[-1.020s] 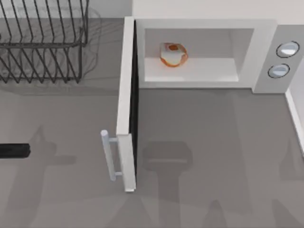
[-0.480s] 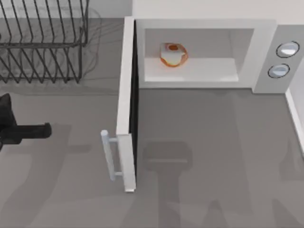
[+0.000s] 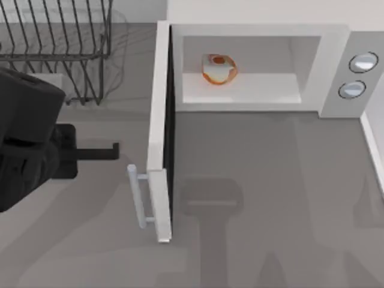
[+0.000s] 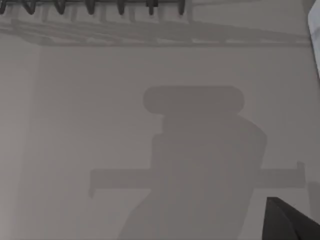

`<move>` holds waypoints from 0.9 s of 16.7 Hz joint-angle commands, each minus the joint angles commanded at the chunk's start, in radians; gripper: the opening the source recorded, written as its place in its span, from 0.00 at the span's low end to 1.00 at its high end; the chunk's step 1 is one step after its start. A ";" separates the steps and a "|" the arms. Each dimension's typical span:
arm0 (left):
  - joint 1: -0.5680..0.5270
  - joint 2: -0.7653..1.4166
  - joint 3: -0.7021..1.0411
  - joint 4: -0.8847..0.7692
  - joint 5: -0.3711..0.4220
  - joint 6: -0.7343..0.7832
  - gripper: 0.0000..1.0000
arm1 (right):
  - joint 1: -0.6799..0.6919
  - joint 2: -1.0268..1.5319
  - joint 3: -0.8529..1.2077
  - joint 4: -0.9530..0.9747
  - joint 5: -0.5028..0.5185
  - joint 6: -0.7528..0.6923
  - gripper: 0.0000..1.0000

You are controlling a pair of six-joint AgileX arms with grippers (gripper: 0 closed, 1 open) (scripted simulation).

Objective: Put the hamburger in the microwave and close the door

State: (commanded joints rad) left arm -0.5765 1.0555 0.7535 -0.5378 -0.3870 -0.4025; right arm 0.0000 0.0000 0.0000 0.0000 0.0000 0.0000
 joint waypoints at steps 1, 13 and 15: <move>-0.008 0.019 0.020 -0.020 -0.002 -0.012 0.00 | 0.000 0.000 0.000 0.000 0.000 0.000 1.00; -0.012 0.102 -0.120 0.186 0.001 -0.016 0.00 | 0.000 0.000 0.000 0.000 0.000 0.000 1.00; -0.011 0.136 -0.192 0.299 0.003 -0.015 0.00 | 0.000 0.000 0.000 0.000 0.000 0.000 1.00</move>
State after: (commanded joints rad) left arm -0.5876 1.1914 0.5613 -0.2391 -0.3842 -0.4172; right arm 0.0000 0.0000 0.0000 0.0000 0.0000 0.0000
